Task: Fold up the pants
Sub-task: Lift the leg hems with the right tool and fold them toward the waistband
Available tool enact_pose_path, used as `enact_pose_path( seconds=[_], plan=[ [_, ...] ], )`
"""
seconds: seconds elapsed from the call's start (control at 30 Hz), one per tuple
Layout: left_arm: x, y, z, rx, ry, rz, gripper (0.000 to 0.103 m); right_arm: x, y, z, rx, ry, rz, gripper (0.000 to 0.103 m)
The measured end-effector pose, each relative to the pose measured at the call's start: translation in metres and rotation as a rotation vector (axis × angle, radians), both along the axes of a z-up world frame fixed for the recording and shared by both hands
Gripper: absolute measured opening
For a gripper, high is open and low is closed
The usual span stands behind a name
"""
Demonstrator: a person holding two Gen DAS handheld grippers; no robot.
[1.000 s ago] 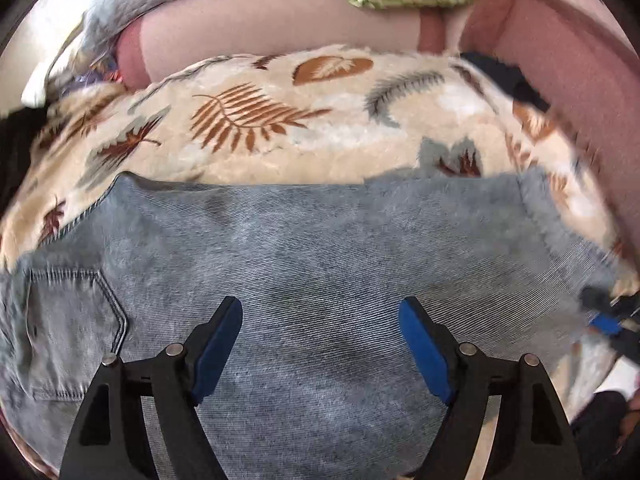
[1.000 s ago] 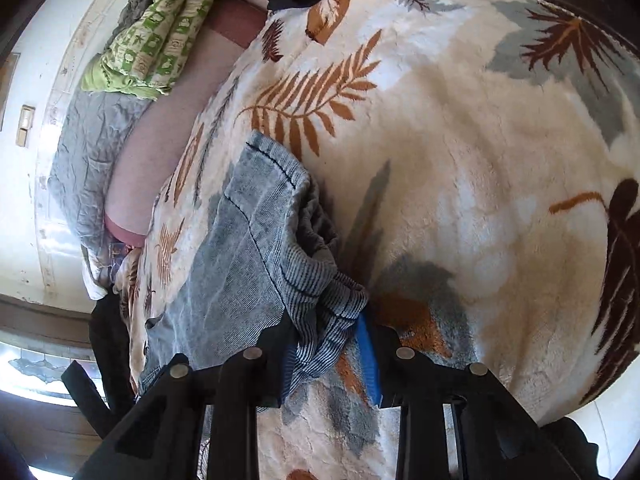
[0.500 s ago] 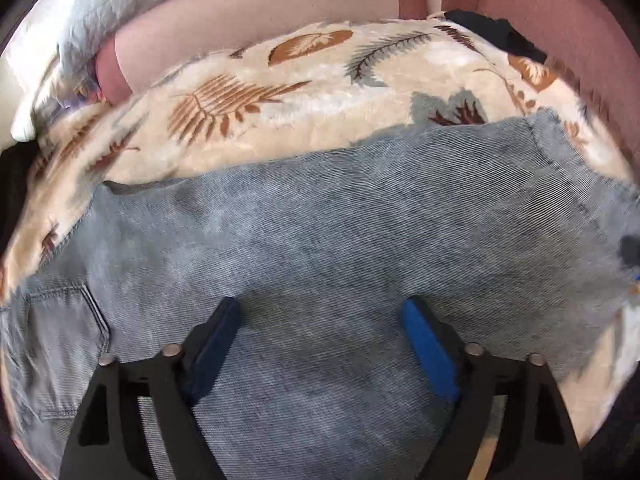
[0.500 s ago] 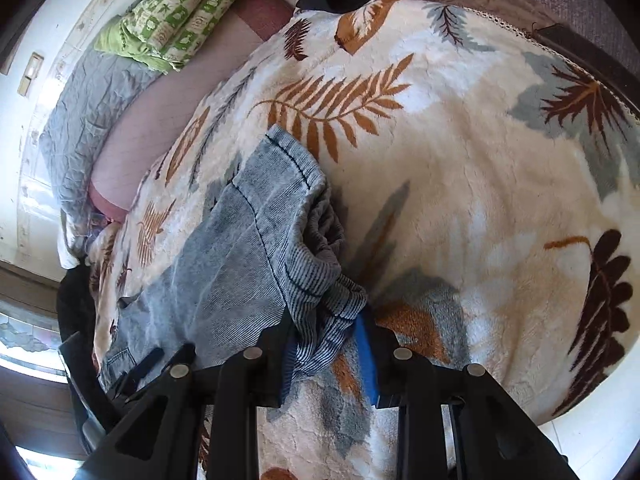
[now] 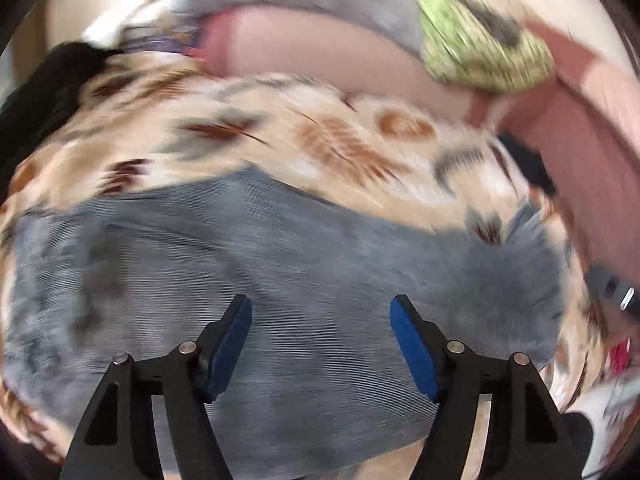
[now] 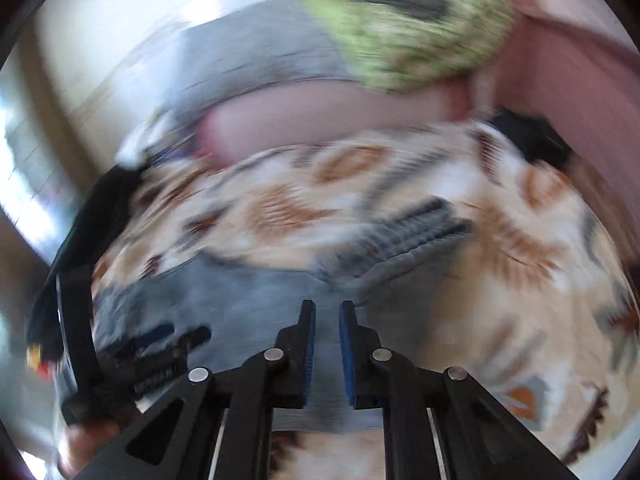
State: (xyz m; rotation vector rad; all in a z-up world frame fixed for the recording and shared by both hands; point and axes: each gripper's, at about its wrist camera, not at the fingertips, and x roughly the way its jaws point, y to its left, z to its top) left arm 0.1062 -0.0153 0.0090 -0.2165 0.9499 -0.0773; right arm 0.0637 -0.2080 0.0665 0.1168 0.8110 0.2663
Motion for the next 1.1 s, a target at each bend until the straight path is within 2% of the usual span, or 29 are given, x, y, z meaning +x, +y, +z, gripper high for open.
enact_pose_path(
  seconds=[0.07,0.13,0.2,0.27,0.3,0.37,0.4,0.43,0.53,0.6,0.73,0.8,0.87,0.9,0.93,1.03,1.1],
  plan=[
    [-0.013,0.033,0.009,-0.013,-0.025,0.063,0.073,-0.004,0.037,-0.016,0.015,0.026,0.089,0.012],
    [-0.022,0.056,0.012,-0.001,-0.03,0.108,0.073,-0.008,0.069,-0.05,0.043,0.092,0.16,0.012],
    [-0.027,0.07,0.009,-0.001,-0.017,0.117,0.073,-0.013,0.067,-0.069,0.08,0.11,0.154,0.013],
    [-0.03,0.074,0.006,0.005,-0.013,0.102,0.073,-0.022,0.044,-0.069,0.086,0.082,0.087,0.015],
    [-0.03,0.073,0.005,0.011,-0.015,0.098,0.073,-0.027,0.026,-0.065,0.076,0.061,0.032,0.023],
    [-0.028,0.064,0.002,0.002,-0.007,0.073,0.073,-0.033,-0.006,-0.052,0.008,0.018,-0.064,0.05],
    [-0.025,0.056,-0.001,-0.012,0.002,0.048,0.073,-0.034,-0.018,-0.047,-0.062,0.009,-0.107,0.074],
    [-0.02,0.044,-0.005,-0.026,0.008,0.018,0.073,-0.033,-0.028,-0.044,-0.166,0.001,-0.135,0.079],
    [-0.012,0.016,-0.012,-0.047,0.007,-0.04,0.073,-0.027,-0.028,-0.043,-0.355,-0.02,-0.1,0.079],
    [-0.012,0.005,-0.013,-0.039,0.002,-0.064,0.073,-0.019,-0.015,-0.048,-0.444,-0.016,-0.045,0.079],
    [-0.016,0.006,-0.016,-0.025,-0.006,-0.07,0.073,0.009,0.013,-0.066,-0.535,0.01,0.037,0.077],
    [-0.016,0.01,-0.019,-0.036,0.001,-0.074,0.073,0.029,0.022,-0.084,-0.563,0.065,0.058,0.077],
    [-0.015,0.011,-0.022,-0.042,0.008,-0.081,0.073,0.045,0.026,-0.106,-0.602,0.122,0.076,0.072],
    [-0.015,0.011,-0.023,-0.042,0.009,-0.082,0.073,0.051,0.023,-0.115,-0.612,0.156,0.068,0.061],
    [-0.014,0.01,-0.025,-0.041,0.01,-0.084,0.073,0.054,0.018,-0.119,-0.615,0.168,0.047,0.042],
    [-0.012,0.007,-0.03,-0.027,0.014,-0.1,0.073,0.057,0.004,-0.118,-0.545,0.199,0.014,0.022],
    [-0.01,0.006,-0.035,-0.03,0.025,-0.104,0.073,0.057,-0.002,-0.112,-0.526,0.189,0.005,0.017]
  ],
)
